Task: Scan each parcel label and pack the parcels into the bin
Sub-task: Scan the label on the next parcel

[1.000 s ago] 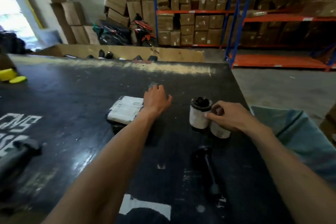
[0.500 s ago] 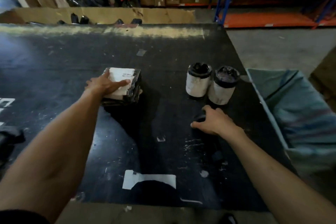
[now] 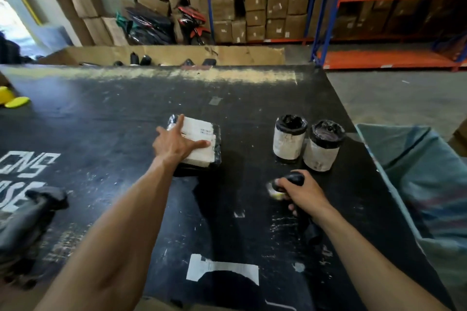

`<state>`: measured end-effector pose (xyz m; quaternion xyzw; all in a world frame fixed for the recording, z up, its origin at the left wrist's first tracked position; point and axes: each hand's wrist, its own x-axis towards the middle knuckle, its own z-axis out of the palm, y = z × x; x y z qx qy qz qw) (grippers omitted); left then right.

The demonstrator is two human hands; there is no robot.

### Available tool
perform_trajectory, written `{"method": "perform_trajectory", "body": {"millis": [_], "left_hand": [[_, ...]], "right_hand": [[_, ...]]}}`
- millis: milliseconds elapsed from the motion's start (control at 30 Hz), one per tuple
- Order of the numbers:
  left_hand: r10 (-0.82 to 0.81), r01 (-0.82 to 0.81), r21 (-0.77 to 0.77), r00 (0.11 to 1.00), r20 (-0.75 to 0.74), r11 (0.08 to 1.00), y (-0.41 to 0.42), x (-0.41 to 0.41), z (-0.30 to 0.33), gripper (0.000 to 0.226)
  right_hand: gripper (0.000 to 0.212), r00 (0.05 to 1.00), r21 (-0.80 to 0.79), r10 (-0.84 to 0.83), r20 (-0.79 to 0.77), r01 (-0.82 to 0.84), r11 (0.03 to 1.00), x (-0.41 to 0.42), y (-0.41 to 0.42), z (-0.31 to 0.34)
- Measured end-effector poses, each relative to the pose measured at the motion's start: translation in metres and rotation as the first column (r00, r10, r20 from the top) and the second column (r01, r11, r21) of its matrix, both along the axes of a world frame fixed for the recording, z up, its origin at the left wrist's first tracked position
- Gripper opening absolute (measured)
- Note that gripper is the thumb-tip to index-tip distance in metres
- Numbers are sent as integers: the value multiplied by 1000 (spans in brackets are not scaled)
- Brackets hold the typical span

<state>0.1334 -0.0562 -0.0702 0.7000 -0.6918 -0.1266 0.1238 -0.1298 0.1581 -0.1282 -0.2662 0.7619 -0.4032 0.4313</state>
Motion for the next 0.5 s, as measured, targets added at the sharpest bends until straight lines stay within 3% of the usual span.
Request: {"method": "perform_trajectory", "body": {"millis": [100, 267, 500], "left_hand": [[-12, 10, -63, 999, -33, 998, 21, -3, -9, 121], [-15, -7, -153, 990, -140, 988, 57, -6, -33, 113], [-2, -69, -260, 964, -266, 963, 86, -11, -28, 115]], "right_hand": [[47, 995, -137, 76, 61, -67, 988, 15, -13, 21], [63, 979, -306, 193, 62, -165, 938, 46, -36, 59], [66, 984, -412, 173, -40, -174, 894, 72, -45, 86]]}}
